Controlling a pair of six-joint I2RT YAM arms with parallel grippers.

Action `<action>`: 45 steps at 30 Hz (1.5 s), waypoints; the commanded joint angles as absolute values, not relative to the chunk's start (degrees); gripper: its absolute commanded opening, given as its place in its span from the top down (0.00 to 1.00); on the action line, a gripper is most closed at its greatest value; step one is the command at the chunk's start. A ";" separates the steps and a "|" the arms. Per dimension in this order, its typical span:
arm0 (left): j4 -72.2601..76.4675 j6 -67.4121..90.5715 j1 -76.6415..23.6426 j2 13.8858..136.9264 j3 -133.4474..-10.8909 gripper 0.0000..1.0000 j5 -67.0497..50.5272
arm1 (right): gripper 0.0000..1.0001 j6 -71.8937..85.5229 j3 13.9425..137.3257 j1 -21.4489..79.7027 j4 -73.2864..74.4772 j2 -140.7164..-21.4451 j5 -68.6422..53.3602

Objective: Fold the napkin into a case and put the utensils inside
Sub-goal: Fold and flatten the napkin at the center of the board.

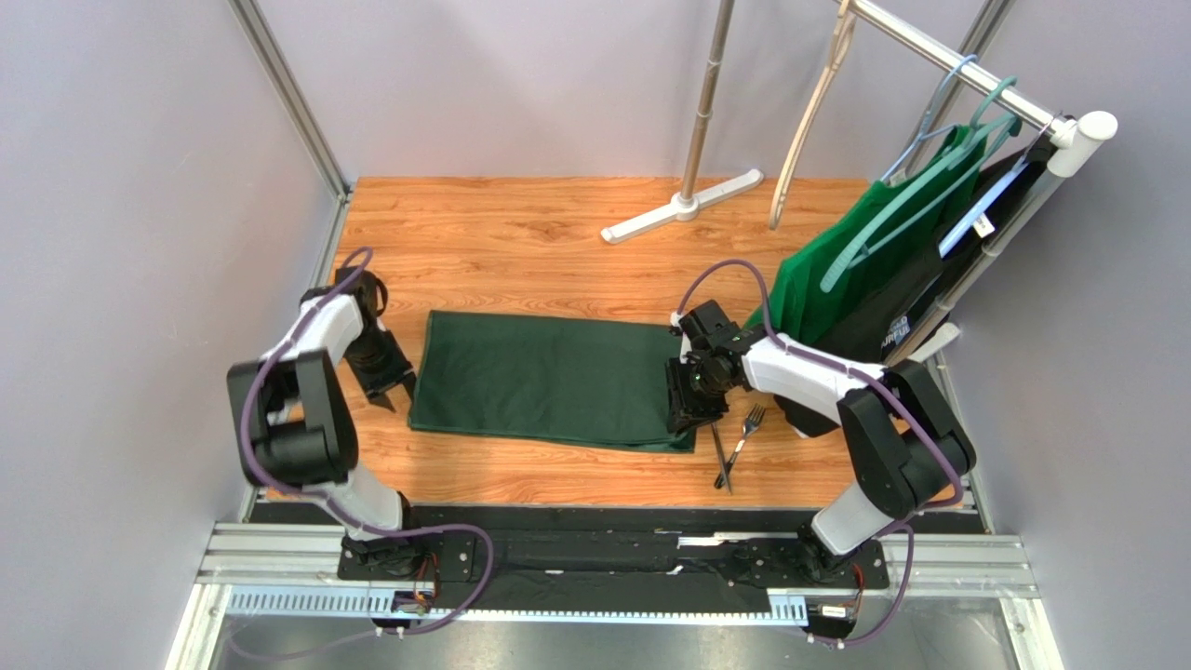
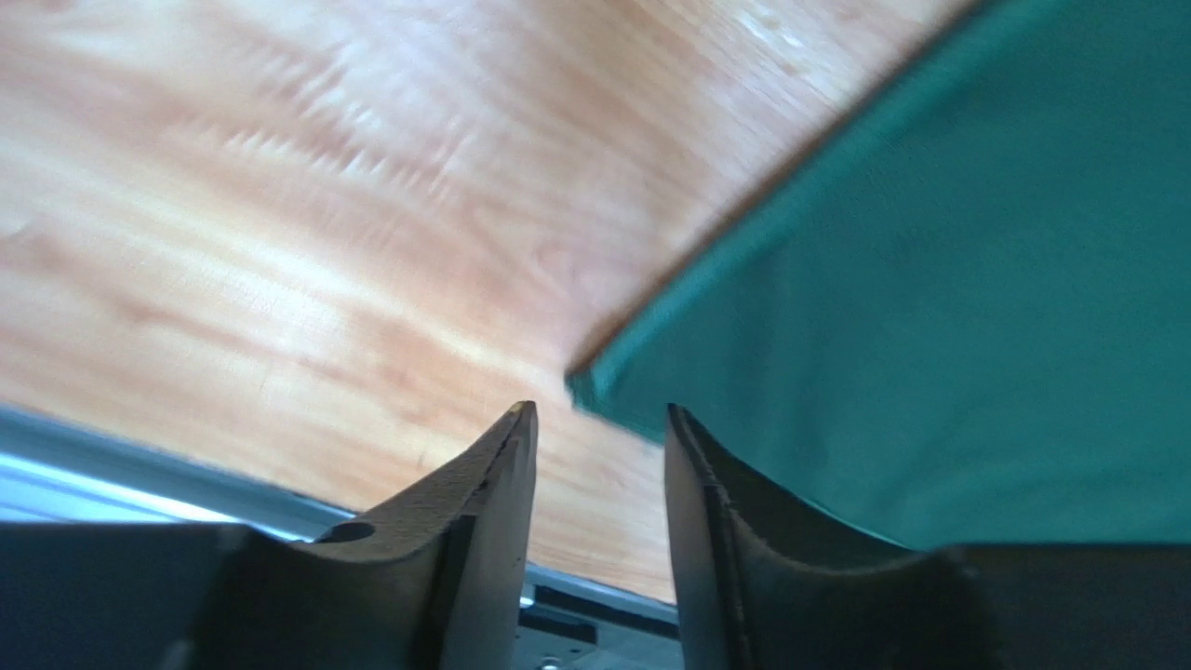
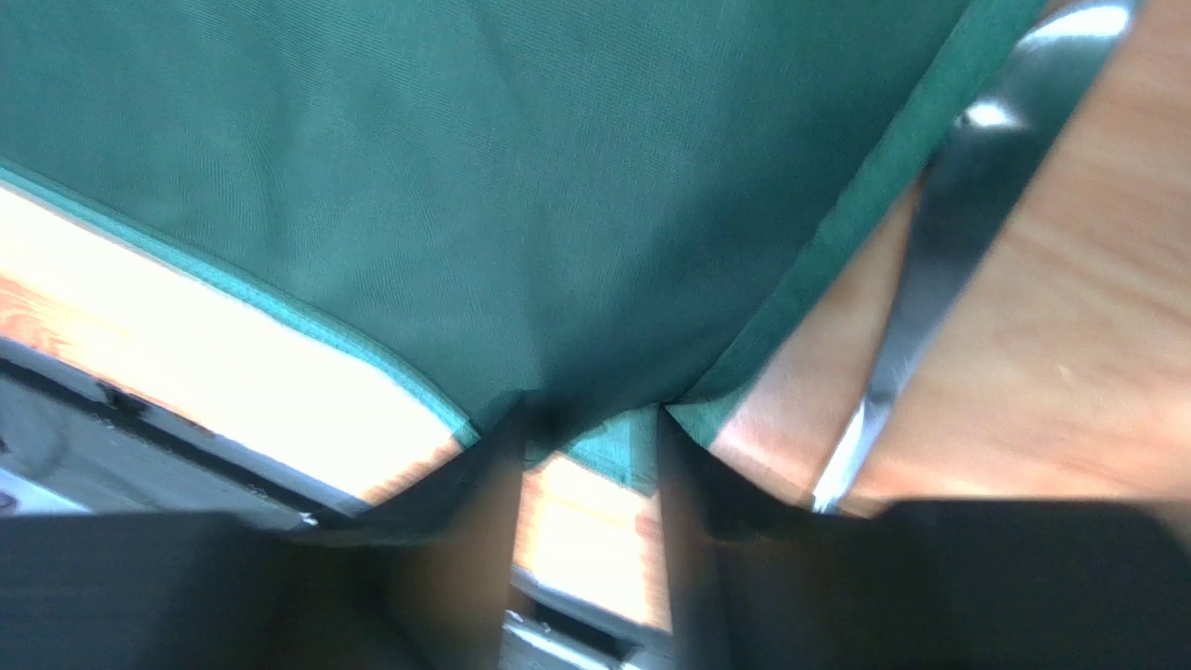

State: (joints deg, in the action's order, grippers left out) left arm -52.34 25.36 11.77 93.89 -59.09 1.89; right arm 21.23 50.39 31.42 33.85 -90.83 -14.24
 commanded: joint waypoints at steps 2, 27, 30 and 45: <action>-56.07 26.63 12.04 76.22 -59.59 0.44 1.59 | 0.46 20.13 53.43 30.67 38.84 -83.51 -13.02; -43.42 28.83 11.16 93.78 -54.40 0.99 -13.27 | 0.99 26.98 44.82 30.41 29.80 -82.26 -14.76; -43.33 28.74 11.34 93.25 -54.05 0.99 -12.48 | 0.93 28.47 44.12 30.41 27.79 -83.23 -17.22; -43.16 28.56 11.25 92.64 -53.35 0.99 -11.51 | 0.75 29.62 43.07 30.50 25.48 -87.01 -14.60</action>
State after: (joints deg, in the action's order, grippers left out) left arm -43.77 29.21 11.27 93.84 -53.65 -12.12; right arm 29.58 42.39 30.57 26.65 -85.73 -16.49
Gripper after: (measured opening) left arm 0.019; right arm 0.241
